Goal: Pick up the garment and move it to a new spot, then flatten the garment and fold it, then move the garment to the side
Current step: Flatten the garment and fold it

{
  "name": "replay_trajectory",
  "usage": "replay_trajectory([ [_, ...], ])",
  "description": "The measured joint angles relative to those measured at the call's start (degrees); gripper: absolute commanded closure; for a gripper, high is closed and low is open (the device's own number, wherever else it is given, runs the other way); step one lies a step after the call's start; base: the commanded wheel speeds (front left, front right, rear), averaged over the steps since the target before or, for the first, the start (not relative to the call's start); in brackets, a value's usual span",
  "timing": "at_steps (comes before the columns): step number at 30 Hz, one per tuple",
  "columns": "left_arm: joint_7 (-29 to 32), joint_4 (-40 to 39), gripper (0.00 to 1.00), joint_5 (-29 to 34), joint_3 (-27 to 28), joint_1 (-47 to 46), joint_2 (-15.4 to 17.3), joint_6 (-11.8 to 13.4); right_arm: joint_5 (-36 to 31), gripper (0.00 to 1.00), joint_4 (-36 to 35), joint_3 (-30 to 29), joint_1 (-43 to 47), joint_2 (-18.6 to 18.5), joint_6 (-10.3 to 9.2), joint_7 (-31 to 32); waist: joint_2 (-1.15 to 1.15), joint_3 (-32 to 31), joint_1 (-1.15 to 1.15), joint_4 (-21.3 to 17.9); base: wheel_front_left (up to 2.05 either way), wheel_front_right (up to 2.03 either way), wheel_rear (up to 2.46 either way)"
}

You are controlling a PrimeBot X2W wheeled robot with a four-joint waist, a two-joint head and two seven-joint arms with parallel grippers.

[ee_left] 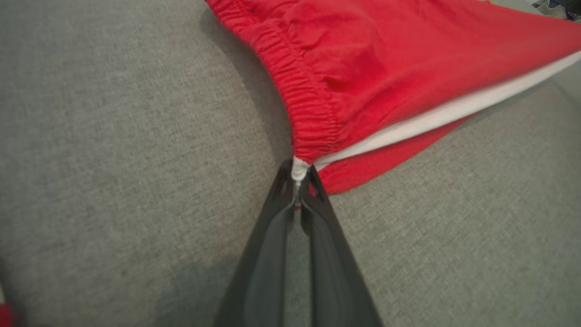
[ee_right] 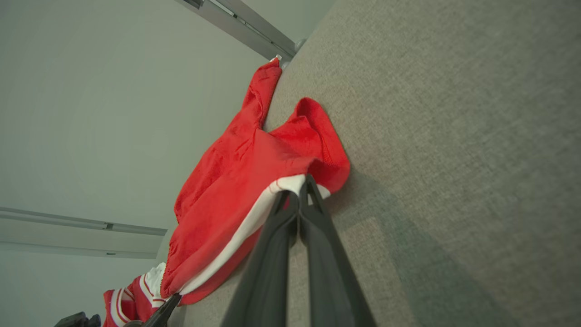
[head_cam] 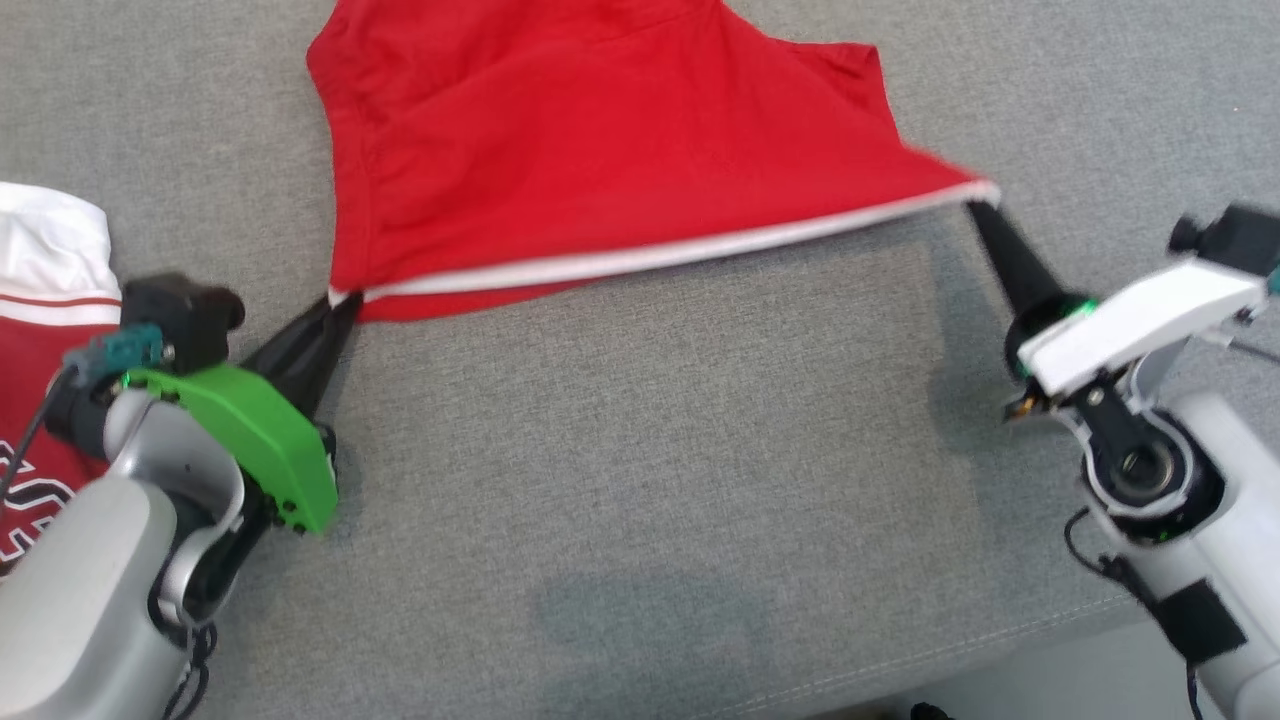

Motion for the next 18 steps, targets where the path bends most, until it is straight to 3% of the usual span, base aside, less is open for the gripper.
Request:
replay_trajectory([
  [3, -4.4, 4.4, 1.00, 1.2, -0.2, 5.7, 0.2, 0.0, -2.7, 1.00, 3.7, 4.3, 5.5, -0.1, 1.57, 0.1, 0.00, 0.2, 0.00, -0.5, 0.00, 0.00, 0.00],
  [9, -11.6, 7.7, 1.00, 0.8, 1.1, 8.1, -3.5, 0.6, -2.4, 1.00, 5.7, 5.0, 8.4, -0.7, 5.25, 0.0, 0.00, -1.7, 0.00, -0.9, 0.00, 0.00, 0.00],
  [14, -16.5, 8.1, 1.00, -0.5, 0.7, 10.5, -6.9, 0.0, -1.2, 1.00, 5.1, 3.6, 11.8, -4.9, 8.13, 0.6, 0.00, -4.1, 0.00, -0.6, 0.00, 0.00, 0.00],
  [15, -17.8, 7.6, 1.00, -0.9, 0.0, 11.6, -8.1, -0.5, -0.1, 1.00, 4.0, 2.2, 13.8, -7.2, 8.68, 1.2, 0.00, -5.3, 0.00, -0.5, 0.00, 0.00, 0.00],
  [18, -18.0, 7.4, 1.00, -1.4, -1.4, 14.9, -9.0, -0.7, 1.5, 1.00, 2.4, 2.3, 17.5, -10.6, 9.25, 3.3, 0.00, -7.3, 0.00, -0.1, 0.00, 0.00, 0.00],
])
